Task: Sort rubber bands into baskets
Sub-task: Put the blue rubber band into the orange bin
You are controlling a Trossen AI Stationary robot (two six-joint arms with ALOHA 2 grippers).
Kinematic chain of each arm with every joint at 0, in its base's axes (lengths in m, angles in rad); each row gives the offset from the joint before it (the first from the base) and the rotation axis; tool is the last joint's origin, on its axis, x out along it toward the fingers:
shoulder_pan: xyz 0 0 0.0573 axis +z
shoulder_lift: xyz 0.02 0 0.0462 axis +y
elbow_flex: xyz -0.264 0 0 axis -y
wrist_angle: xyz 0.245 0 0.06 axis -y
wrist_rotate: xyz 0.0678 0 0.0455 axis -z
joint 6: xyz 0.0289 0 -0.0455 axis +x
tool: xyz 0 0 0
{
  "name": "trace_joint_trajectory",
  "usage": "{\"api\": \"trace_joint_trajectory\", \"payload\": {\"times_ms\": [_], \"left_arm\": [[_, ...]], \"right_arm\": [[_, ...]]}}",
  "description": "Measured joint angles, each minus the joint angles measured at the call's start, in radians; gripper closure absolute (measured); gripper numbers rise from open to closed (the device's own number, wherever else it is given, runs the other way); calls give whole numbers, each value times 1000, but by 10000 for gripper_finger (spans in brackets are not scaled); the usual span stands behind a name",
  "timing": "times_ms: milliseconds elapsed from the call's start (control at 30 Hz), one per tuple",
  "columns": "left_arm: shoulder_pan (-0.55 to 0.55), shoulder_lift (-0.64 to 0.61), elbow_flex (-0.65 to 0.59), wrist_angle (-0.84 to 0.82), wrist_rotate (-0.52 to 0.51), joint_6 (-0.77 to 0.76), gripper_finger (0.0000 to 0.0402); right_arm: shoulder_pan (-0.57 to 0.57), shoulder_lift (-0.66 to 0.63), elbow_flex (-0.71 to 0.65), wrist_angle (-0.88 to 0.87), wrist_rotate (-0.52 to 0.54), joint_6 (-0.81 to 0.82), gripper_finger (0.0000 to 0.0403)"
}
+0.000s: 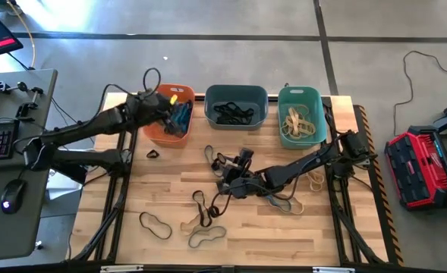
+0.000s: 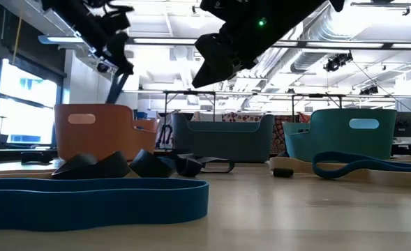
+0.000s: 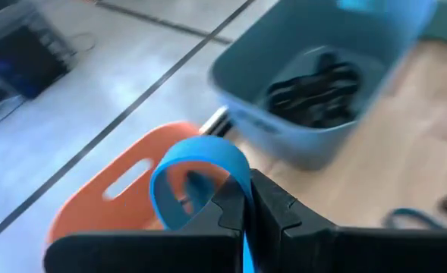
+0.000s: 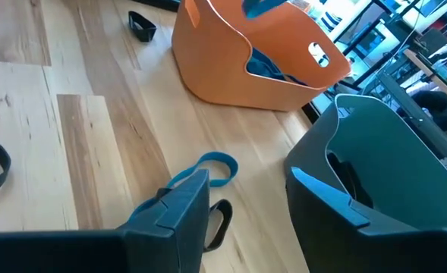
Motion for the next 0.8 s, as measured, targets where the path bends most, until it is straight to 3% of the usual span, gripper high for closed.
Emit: {"api": "trace_joint_trajectory", "payload": {"times_ms": [133, 367, 600, 800], "left_arm": [[96, 25, 0, -18, 5, 14, 401], [214, 169, 0, 7, 132, 57, 401], [269, 332, -1, 66, 145, 91, 401], [267, 396, -1, 89, 161, 149, 391]], "right_arm": [[-2, 0, 0, 0, 0, -2, 237], [-14, 0, 0, -2, -5, 1, 237], [-13, 0, 0, -13, -14, 16, 237], [-13, 0, 0, -25, -15, 16, 237]]}}
